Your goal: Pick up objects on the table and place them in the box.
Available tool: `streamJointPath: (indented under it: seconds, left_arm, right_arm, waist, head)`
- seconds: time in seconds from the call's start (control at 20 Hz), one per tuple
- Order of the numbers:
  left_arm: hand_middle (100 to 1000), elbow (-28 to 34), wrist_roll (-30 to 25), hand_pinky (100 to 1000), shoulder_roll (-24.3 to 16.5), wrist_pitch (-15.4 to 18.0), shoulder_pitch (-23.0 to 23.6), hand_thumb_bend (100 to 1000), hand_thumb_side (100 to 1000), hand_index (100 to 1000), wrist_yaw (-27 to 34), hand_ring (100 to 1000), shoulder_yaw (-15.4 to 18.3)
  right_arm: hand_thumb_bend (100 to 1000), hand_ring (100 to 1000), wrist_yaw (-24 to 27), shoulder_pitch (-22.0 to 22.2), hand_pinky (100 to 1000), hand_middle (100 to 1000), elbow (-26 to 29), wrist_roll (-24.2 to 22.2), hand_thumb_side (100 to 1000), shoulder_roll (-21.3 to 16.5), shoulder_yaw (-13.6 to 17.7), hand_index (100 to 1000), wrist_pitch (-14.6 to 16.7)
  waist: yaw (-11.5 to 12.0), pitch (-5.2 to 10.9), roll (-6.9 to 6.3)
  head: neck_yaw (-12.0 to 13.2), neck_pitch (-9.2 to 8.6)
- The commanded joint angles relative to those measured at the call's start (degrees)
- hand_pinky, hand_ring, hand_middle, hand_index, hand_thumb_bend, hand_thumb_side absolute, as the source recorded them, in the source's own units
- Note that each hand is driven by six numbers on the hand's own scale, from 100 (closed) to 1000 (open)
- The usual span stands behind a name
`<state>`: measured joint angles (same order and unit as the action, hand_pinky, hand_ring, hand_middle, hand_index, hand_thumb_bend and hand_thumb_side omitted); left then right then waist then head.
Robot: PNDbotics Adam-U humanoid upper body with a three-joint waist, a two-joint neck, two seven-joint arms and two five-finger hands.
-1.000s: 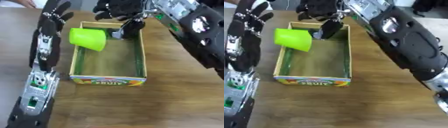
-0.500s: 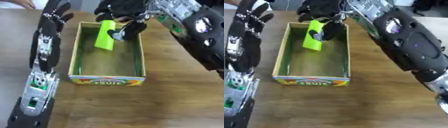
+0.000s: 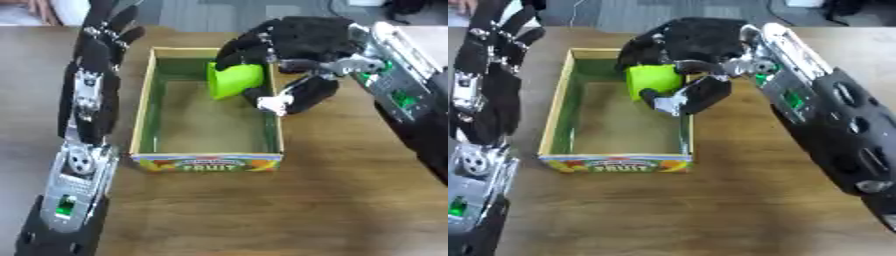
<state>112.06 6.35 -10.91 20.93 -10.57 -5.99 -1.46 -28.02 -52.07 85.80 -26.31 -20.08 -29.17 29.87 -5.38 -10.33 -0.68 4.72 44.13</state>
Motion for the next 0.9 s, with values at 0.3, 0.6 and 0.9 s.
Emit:
streamJointPath:
  seconds: [0.3, 0.6, 0.9]
  left_arm:
    - [964, 1.4, 0.2, 849, 0.5, 0.4, -0.6, 100, 1000, 1000, 0.5, 935, -0.5]
    - [964, 2.2, 0.5, 849, 0.4, 1.3, -0.9, 100, 1000, 1000, 1.4, 935, -1.0]
    - [964, 2.5, 1.0, 851, 0.4, 2.5, -1.2, 100, 1000, 998, 2.0, 936, -1.0]
  right_arm:
    - [100, 817, 22.4, 14.1, 732, 851, 13.8, 12.7, 875, 6.2, 8.4, 967, -7.6]
    - [100, 797, 23.2, 20.8, 702, 840, 20.2, 17.2, 916, 9.0, 12.4, 949, -7.1]
    - [100, 799, 20.3, 25.6, 704, 851, 24.9, 19.6, 929, 11.2, 14.0, 950, -6.2]
  waist:
    - [-1.8, 0.36, -3.21]
    - [-3.3, 0.34, -5.1]
    - [-4.1, 0.44, -5.83]
  head:
    - [-1.4, -0.01]
    - [-2.2, -0.01]
    - [-3.0, -0.01]
